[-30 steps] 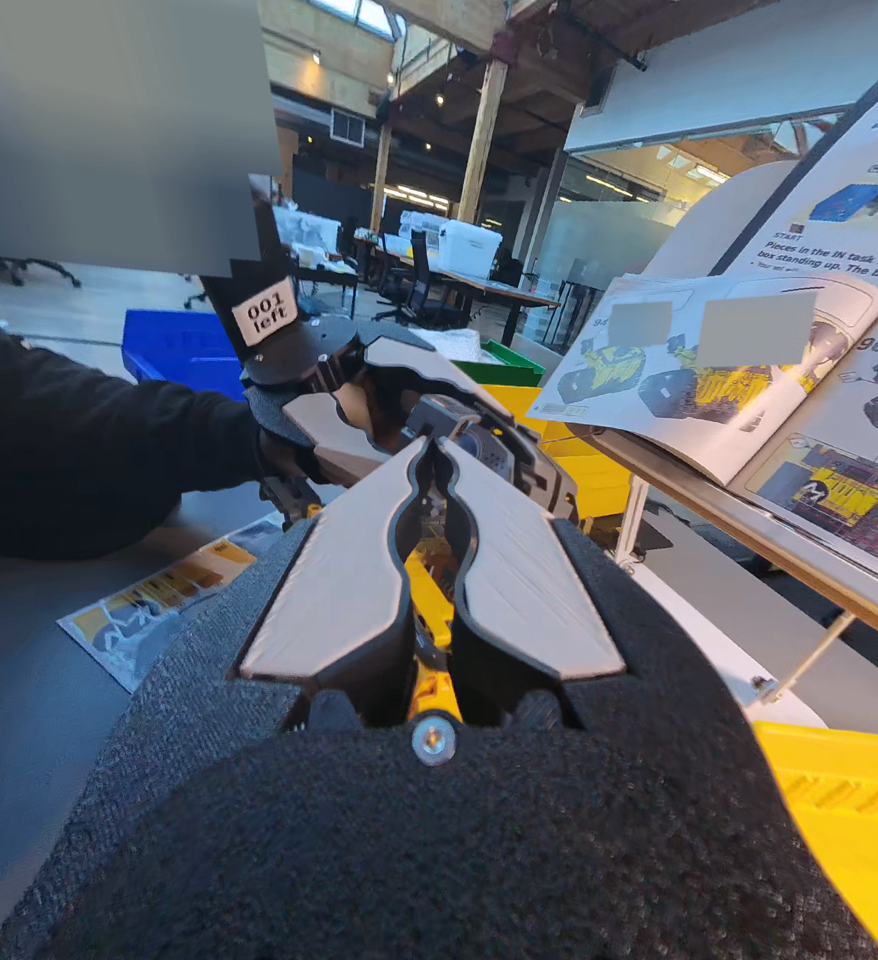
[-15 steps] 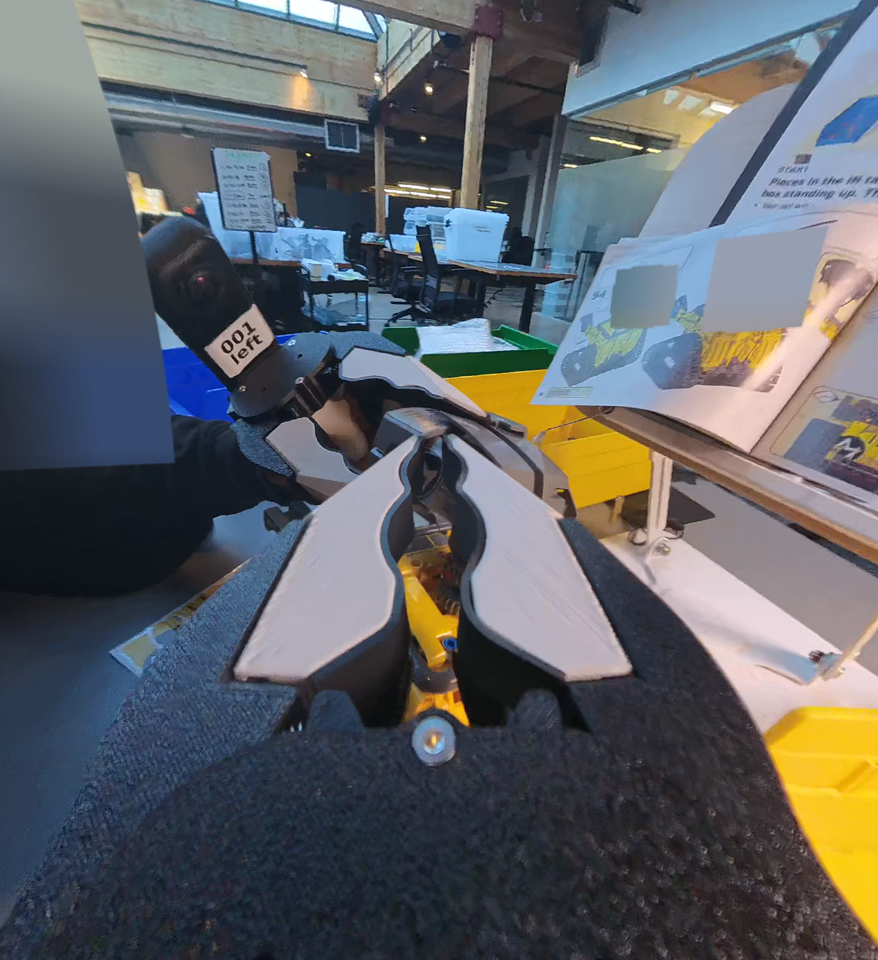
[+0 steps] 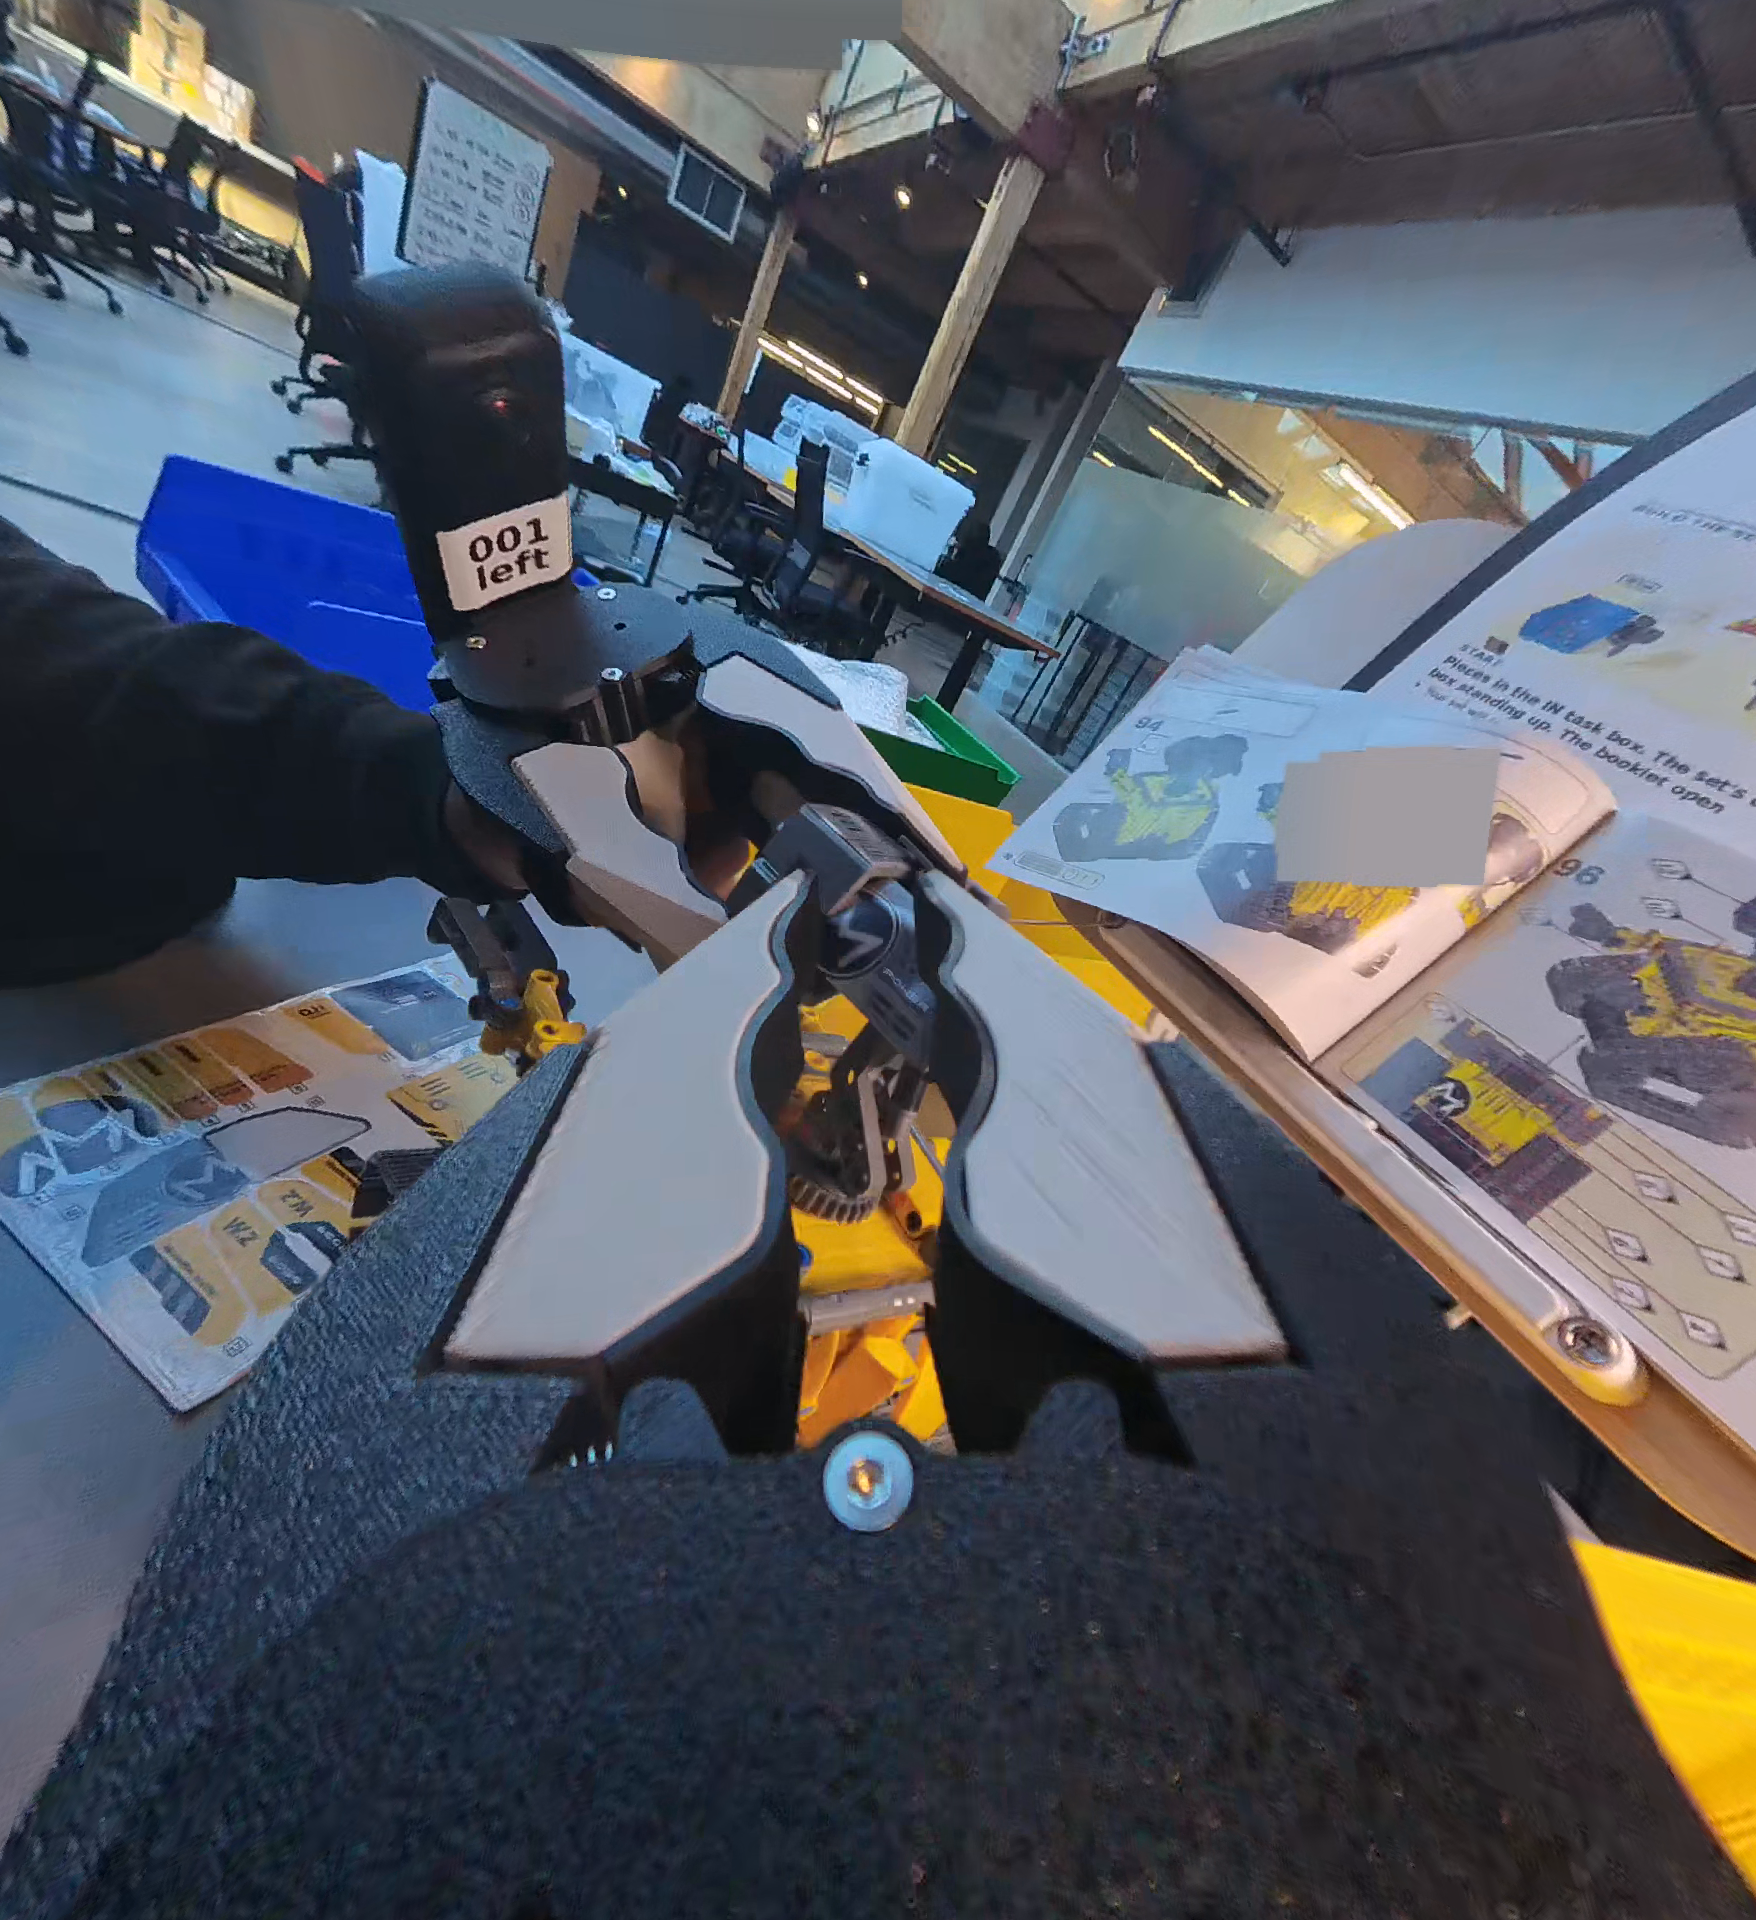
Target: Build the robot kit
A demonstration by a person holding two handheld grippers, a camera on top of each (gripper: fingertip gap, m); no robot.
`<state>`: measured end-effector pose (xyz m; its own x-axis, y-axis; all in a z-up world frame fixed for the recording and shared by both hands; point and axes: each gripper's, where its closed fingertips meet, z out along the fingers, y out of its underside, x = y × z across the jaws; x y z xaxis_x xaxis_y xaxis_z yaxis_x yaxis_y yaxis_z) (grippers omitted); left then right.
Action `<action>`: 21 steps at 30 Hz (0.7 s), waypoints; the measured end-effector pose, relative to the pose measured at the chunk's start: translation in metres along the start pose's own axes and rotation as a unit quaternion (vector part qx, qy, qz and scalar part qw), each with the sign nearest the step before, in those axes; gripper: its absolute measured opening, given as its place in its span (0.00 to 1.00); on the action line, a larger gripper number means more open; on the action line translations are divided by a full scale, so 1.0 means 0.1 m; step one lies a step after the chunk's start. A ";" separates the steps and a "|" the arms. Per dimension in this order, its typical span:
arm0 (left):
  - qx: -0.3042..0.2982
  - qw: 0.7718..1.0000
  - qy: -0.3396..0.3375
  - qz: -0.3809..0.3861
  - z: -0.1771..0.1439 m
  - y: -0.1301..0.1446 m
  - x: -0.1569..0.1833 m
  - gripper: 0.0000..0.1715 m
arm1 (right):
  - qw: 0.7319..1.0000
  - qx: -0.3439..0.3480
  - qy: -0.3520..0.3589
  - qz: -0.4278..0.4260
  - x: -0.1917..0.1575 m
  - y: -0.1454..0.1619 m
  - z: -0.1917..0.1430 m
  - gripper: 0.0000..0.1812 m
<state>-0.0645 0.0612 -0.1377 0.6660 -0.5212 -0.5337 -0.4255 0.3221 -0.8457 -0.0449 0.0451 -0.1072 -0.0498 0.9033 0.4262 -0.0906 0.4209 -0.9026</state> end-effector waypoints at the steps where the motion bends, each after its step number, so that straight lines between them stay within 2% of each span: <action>1: -0.001 1.000 0.000 0.001 0.00 0.00 0.01 0.31 | 1.000 -0.016 0.002 0.003 0.00 0.07 0.04 0.10; 4: -0.003 1.000 0.004 0.002 -0.01 0.00 0.01 0.31 | 1.000 -0.019 -0.002 0.001 -0.02 0.11 0.06 0.11; 14: -0.005 1.000 0.012 0.005 -0.01 -0.01 0.03 0.31 | 0.988 -0.093 0.011 -0.125 -0.04 0.23 0.02 0.23; 16: -0.003 1.000 0.013 0.005 -0.02 -0.01 0.02 0.31 | 0.987 -0.097 0.005 -0.125 -0.03 0.23 -0.03 0.22; 19: -0.002 1.000 0.019 0.005 -0.03 -0.01 0.03 0.31 | 0.991 -0.062 -0.036 -0.111 -0.12 0.06 -0.06 0.15; 21: -0.002 1.000 0.020 0.006 -0.03 -0.01 0.04 0.31 | 0.989 -0.076 -0.050 -0.119 -0.10 0.05 -0.02 0.11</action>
<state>-0.0634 0.0566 -0.1386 0.6355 -0.5487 -0.5432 -0.4360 0.3256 -0.8390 -0.0428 0.0383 -0.1161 -0.1442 0.7677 0.6244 0.0380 0.6348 -0.7717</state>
